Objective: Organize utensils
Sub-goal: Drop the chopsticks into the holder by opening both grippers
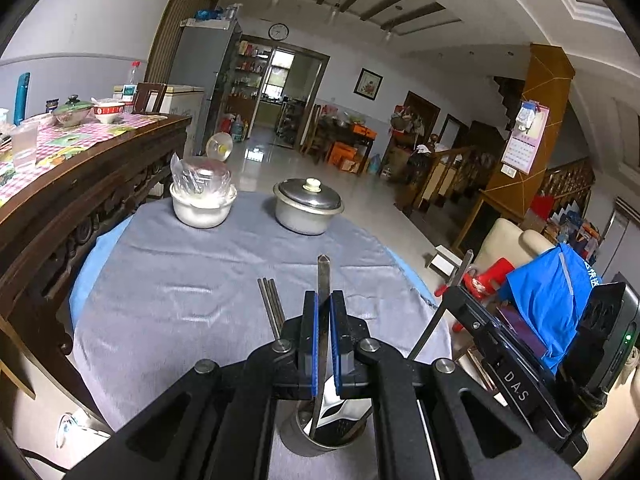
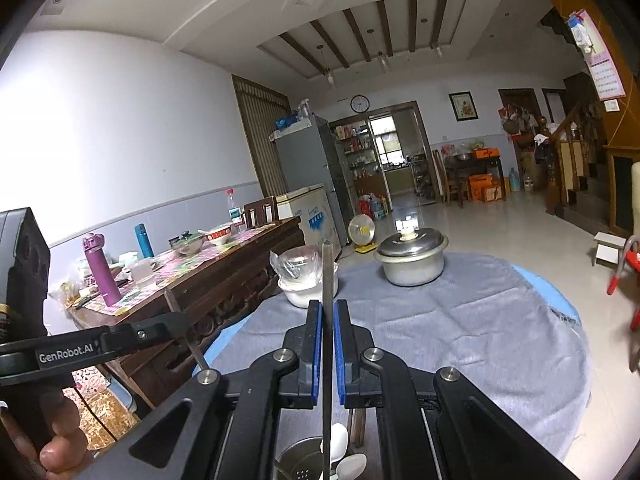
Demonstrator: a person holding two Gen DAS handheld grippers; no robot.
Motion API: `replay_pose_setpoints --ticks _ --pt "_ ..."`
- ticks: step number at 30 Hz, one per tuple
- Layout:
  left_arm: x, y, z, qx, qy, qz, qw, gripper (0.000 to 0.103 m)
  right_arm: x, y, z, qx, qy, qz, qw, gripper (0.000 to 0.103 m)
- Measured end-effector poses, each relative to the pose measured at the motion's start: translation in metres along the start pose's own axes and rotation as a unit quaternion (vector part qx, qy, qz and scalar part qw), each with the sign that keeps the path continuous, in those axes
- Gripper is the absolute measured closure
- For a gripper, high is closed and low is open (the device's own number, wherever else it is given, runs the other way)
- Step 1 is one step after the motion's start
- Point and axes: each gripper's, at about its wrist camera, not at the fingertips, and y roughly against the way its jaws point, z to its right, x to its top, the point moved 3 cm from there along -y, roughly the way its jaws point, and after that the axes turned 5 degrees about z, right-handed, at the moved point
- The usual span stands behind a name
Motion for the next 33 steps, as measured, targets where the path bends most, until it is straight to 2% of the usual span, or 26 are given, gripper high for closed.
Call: replay_pose_setpoints --ticks 15,19,24,33 --pt "-0.005 -0.004 -0.003 -0.007 0.003 -0.023 0.9997 0.098 -0.006 -0.006 -0.003 0.015 -0.001 -0.031 0.999 0.095" --pt "-0.005 0.000 0.000 -0.016 -0.005 -0.019 0.9997 0.096 -0.005 -0.007 -0.003 0.027 -0.011 -0.035 0.999 0.094" --pt "-0.003 0.006 -0.001 -0.018 -0.006 -0.007 0.9998 0.084 -0.002 -0.003 0.006 0.014 -0.024 -0.025 0.999 0.094" --pt "-0.005 0.000 -0.020 0.001 0.017 -0.020 0.9997 0.084 0.002 0.000 0.032 -0.010 -0.056 -0.020 0.998 0.094"
